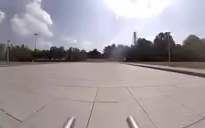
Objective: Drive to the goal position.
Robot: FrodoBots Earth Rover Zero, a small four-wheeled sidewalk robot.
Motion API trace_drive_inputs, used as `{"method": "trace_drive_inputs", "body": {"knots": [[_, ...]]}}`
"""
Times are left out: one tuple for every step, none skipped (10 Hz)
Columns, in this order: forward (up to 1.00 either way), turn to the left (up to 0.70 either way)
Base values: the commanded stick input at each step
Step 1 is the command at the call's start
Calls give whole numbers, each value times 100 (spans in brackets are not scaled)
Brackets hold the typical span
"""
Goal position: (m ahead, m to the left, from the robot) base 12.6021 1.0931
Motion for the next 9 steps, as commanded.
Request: {"method": "trace_drive_inputs", "body": {"knots": [[70,5],[70,5],[70,5],[70,5],[70,5],[70,5],[70,5],[70,5],[70,5]]}}
